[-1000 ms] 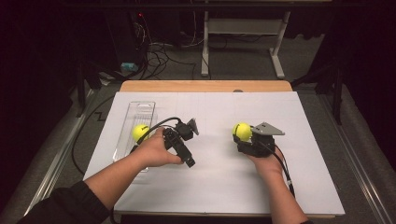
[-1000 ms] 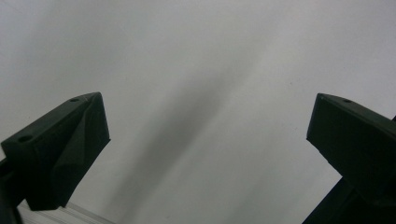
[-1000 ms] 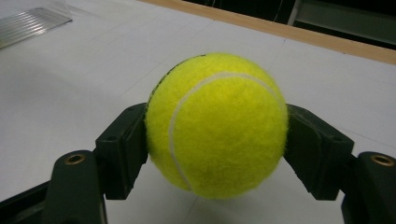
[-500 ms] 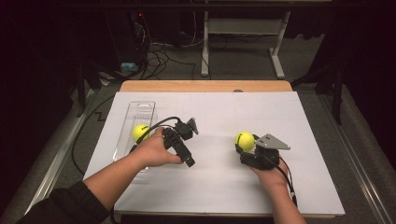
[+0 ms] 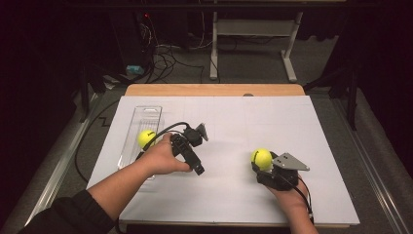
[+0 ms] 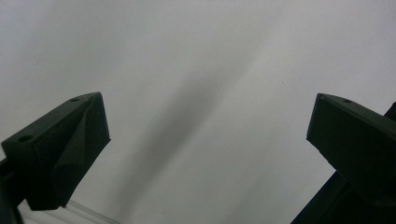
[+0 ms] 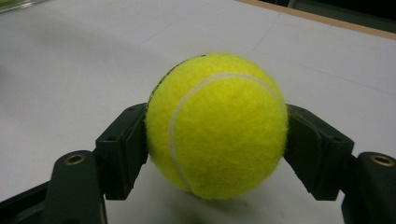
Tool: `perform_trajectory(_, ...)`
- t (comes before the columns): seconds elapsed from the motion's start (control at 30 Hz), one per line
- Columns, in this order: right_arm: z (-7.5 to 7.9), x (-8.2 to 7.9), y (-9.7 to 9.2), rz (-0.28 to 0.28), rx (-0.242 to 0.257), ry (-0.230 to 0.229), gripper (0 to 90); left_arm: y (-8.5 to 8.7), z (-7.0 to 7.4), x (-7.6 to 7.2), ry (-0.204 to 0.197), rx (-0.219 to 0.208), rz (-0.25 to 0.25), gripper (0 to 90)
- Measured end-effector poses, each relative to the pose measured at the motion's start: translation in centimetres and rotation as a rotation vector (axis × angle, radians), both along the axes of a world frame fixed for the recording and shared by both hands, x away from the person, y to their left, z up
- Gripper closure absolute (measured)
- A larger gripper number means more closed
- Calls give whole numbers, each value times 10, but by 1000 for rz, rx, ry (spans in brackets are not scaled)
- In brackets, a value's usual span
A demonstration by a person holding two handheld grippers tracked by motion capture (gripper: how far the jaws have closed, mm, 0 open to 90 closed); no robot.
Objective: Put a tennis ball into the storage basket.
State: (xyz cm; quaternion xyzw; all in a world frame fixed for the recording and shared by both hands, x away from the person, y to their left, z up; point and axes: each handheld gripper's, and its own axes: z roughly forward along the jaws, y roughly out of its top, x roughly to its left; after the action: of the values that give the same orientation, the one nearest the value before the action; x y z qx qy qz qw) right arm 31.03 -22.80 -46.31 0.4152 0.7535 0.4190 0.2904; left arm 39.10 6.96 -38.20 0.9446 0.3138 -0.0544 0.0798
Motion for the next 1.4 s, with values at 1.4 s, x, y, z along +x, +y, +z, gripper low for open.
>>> perform_trajectory(1.4, 10, -12, 41, 119, 72, -37, 278, 4, 9, 2, -2, 4, 12, 2)
